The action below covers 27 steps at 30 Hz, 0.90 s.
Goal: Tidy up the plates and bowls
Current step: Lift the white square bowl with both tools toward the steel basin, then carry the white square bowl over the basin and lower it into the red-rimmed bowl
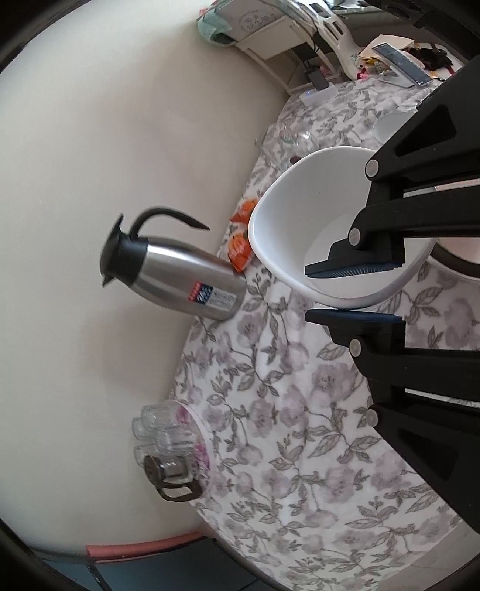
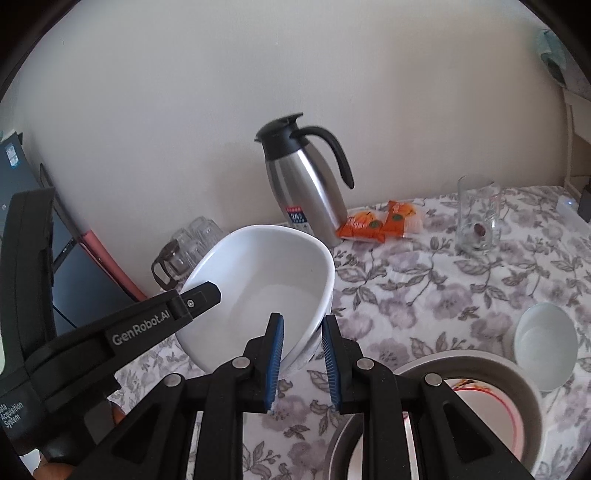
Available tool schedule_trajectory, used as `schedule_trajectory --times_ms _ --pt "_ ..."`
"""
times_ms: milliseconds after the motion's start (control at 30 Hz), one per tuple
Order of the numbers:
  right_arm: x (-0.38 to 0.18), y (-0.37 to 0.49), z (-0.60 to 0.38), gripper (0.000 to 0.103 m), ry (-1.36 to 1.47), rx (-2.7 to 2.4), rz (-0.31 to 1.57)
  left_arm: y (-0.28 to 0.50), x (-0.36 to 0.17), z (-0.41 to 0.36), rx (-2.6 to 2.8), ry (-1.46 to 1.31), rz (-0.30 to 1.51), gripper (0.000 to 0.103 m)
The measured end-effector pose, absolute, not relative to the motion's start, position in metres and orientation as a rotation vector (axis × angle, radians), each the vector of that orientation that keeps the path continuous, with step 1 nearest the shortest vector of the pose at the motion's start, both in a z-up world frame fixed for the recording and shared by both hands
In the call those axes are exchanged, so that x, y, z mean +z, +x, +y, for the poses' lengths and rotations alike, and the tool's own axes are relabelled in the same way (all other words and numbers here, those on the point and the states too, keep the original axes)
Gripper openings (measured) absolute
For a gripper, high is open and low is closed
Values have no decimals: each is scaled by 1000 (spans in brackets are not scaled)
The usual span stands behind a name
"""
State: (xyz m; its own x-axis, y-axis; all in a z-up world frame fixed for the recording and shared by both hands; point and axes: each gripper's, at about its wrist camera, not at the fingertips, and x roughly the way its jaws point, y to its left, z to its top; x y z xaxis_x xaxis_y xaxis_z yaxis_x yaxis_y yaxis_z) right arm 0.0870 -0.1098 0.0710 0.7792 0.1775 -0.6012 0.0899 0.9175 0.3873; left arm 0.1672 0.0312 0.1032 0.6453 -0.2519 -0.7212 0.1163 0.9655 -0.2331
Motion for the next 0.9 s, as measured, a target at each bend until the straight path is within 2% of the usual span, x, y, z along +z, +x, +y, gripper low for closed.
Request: schedule_trajectory --times_ms 433,900 --pt "92 48 -145 23 417 -1 652 135 114 -5 -293 -138 845 17" --pt "78 9 -163 23 409 -55 700 102 97 -27 -361 -128 894 17"
